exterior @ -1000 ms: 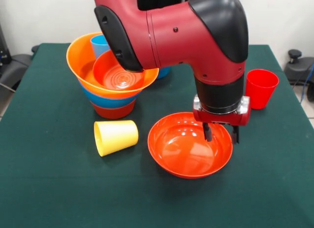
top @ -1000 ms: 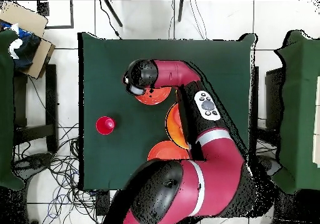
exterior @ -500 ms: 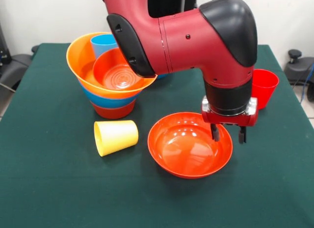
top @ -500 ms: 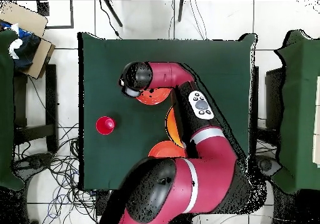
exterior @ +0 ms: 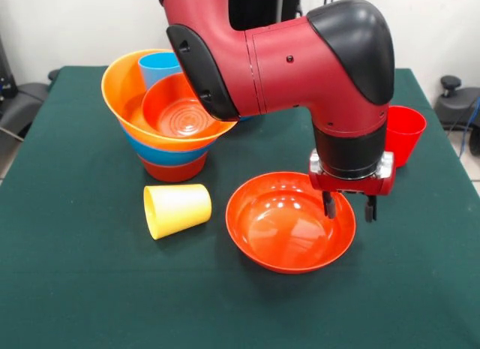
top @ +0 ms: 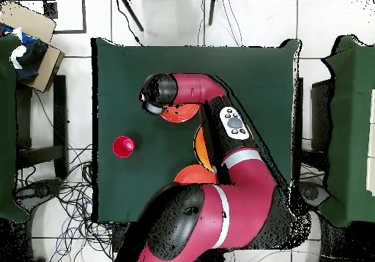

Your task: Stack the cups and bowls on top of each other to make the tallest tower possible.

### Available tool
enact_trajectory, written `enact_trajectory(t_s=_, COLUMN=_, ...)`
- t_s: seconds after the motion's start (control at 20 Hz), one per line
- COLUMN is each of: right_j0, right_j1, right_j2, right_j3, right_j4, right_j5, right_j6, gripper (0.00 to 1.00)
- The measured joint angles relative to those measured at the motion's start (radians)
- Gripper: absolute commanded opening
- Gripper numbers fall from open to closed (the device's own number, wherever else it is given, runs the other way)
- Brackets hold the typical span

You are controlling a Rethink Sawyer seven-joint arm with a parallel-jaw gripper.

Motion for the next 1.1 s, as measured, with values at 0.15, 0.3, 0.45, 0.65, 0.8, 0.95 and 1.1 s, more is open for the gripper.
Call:
enact_trajectory(t_s=0.15, right_j0=0.003, right_j1=0.0, right_j2=-0.005, right_j3=-0.001, right_j4=0.0, right_j5=0.0, right_j6=0.0, gripper=1.0)
enact_trajectory(t_s=0.3, right_j0=0.01, right_j1=0.001, right_j2=-0.015, right_j3=-0.005, right_j4=0.0, right_j5=0.0, right_j6=0.0, gripper=1.0)
enact_trajectory(t_s=0.45, right_j0=0.015, right_j1=0.001, right_j2=-0.019, right_j3=-0.008, right_j4=0.0, right_j5=0.0, right_j6=0.0, gripper=1.0)
enact_trajectory(t_s=0.65, right_j0=0.023, right_j1=0.003, right_j2=-0.025, right_j3=-0.02, right_j4=0.0, right_j5=0.0, right_j6=0.0, gripper=1.0)
enact_trajectory(t_s=0.8, right_j0=0.029, right_j1=0.003, right_j2=-0.029, right_j3=-0.031, right_j4=0.0, right_j5=0.0, right_j6=0.0, gripper=1.0)
enact_trajectory(t_s=0.95, right_j0=0.033, right_j1=0.004, right_j2=-0.031, right_j3=-0.036, right_j4=0.0, right_j5=0.0, right_j6=0.0, gripper=1.0)
enact_trajectory(t_s=1.1, right_j0=0.034, right_j1=0.004, right_j2=-0.033, right_j3=-0.037, right_j4=0.0, right_j5=0.0, right_j6=0.0, gripper=1.0)
